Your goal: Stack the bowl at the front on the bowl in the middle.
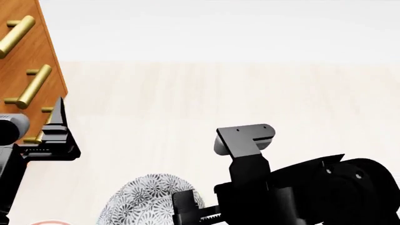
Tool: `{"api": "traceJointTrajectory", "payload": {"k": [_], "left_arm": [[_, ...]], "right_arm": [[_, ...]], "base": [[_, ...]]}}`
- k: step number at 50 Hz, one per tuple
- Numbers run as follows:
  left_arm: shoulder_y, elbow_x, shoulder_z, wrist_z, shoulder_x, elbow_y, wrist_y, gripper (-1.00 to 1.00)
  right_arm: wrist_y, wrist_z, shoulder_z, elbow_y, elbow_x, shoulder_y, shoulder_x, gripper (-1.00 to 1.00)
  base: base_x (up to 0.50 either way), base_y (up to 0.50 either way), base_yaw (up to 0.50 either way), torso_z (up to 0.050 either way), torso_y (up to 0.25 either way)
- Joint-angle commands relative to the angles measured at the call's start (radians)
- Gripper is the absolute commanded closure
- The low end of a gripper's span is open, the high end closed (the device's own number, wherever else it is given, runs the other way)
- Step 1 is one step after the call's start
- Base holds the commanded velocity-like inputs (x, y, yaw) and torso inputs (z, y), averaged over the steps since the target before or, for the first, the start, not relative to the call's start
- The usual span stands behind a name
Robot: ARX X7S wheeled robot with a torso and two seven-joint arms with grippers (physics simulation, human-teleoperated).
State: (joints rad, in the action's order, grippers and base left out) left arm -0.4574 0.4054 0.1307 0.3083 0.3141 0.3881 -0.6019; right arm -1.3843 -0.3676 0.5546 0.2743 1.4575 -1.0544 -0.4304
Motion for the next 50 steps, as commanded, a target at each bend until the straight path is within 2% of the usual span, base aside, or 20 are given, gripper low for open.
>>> {"api": "traceJointTrajectory", "payload": {"k": [1,5,9,11,12,19,23,24,30,32,40,50], "left_arm": [[0.001,0.002,0.003,0.001,0.002,-0.005,0.007,-1.00],[0.002,0.006,0.001,0.003,0.003,-0.002,0.006,-1.00],[0.001,0.007,0.002,0.001,0.003,-0.006,0.010,-1.00],[0.000,0.006,0.006,0.000,0.002,-0.009,0.012,-1.00],[-0.001,0.008,0.006,0.000,0.002,-0.009,0.013,-1.00],[-0.001,0.010,0.007,0.000,0.007,-0.003,0.012,-1.00],[0.004,0.002,0.019,-0.004,0.004,-0.010,0.030,-1.00],[0.004,-0.002,0.021,-0.005,0.003,-0.014,0.036,-1.00],[0.018,-0.032,0.038,-0.007,-0.005,-0.019,0.102,-1.00],[0.021,-0.044,0.044,0.000,-0.004,-0.013,0.111,-1.00],[0.026,-0.069,0.057,0.018,-0.005,0.000,0.130,-1.00],[0.048,-0.107,0.068,0.021,0.001,0.033,0.216,-1.00]], "right_arm": [[0.024,0.015,0.010,-0.017,-0.011,0.001,-0.009,-1.00],[0.069,0.002,-0.016,-0.072,-0.017,0.013,-0.026,-1.00],[0.156,-0.100,-0.068,-0.188,-0.050,0.040,-0.056,-1.00],[0.213,-0.086,-0.095,-0.263,-0.063,0.067,-0.069,-1.00],[0.297,-0.066,-0.103,-0.335,-0.133,0.095,-0.080,-1.00],[0.457,-0.002,-0.130,-0.424,-0.234,0.166,-0.092,-1.00],[0.662,-0.001,-0.105,-0.508,-0.462,0.257,-0.093,-1.00],[0.662,-0.001,-0.105,-0.508,-0.462,0.257,-0.093,-1.00],[1.043,-0.112,-0.037,-0.529,-0.897,0.428,-0.059,-1.00],[1.098,-0.125,-0.053,-0.538,-0.913,0.456,-0.054,-1.00],[1.217,-0.157,-0.059,-0.555,-1.018,0.495,-0.058,-1.00],[1.267,-0.200,-0.060,-0.575,-1.089,0.520,-0.062,-1.00]], "base": [[0.00,0.00,0.00,0.000,0.000],[0.00,0.00,0.00,0.000,0.000],[0.00,0.00,0.00,0.000,0.000],[0.00,0.00,0.00,0.000,0.000],[0.00,0.00,0.00,0.000,0.000],[0.00,0.00,0.00,0.000,0.000],[0.00,0.00,0.00,0.000,0.000],[0.00,0.00,0.00,0.000,0.000],[0.00,0.00,0.00,0.000,0.000],[0.00,0.00,0.00,0.000,0.000],[0.00,0.00,0.00,0.000,0.000],[0.00,0.00,0.00,0.000,0.000]]}}
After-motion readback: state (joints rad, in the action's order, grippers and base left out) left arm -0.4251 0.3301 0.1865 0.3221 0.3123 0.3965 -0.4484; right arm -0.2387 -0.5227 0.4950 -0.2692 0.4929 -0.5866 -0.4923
